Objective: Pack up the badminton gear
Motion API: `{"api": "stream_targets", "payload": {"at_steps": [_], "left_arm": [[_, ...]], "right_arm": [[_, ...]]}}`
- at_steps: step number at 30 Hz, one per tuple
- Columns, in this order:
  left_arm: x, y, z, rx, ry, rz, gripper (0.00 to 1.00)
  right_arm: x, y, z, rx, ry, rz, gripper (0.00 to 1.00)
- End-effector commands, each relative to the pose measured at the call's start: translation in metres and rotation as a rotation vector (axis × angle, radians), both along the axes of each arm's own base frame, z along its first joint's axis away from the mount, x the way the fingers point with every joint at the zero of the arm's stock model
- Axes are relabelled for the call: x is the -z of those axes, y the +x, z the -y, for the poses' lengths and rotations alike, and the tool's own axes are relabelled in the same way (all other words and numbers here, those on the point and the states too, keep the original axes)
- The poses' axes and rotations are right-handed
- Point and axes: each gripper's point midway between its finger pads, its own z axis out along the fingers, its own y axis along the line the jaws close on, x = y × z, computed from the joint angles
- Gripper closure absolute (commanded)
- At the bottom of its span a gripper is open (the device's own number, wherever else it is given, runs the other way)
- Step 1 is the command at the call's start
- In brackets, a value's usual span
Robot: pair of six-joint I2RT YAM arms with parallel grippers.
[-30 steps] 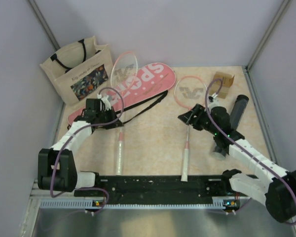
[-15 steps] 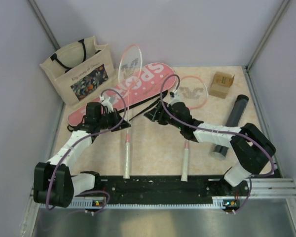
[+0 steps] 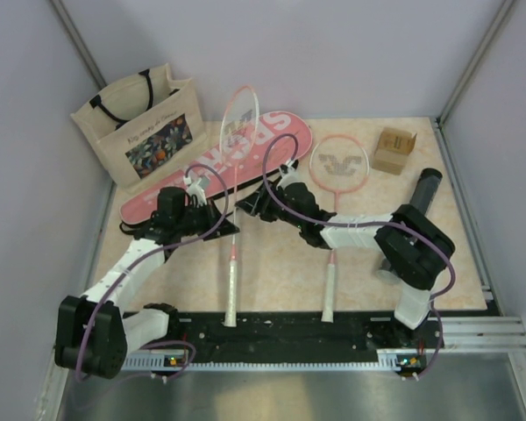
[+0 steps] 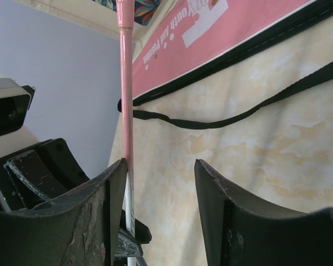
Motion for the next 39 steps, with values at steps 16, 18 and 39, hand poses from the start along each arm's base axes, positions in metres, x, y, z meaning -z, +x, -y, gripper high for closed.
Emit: {"api": "stream_targets", "payload": {"at_steps": [16,18,39], "left_arm": [[-0.007,0.008,0.007,0.011,0.050,0.026,1.00],[-0.003,0.007,0.007,0.009,0.058,0.014,1.00],[-0.014,0.012,-0.001,0.039,0.155,0.097,0.46]], "right_arm": [[-0.001,-0.005,-0.032,-0.050,0.008,-0.021,0.47],[0.009,-0.005,-0.035,-0.060,-0.013,-0.040,0.51],[0.010,-0.003,-0.007,0.003,0.026,-0.083,1.00]]}}
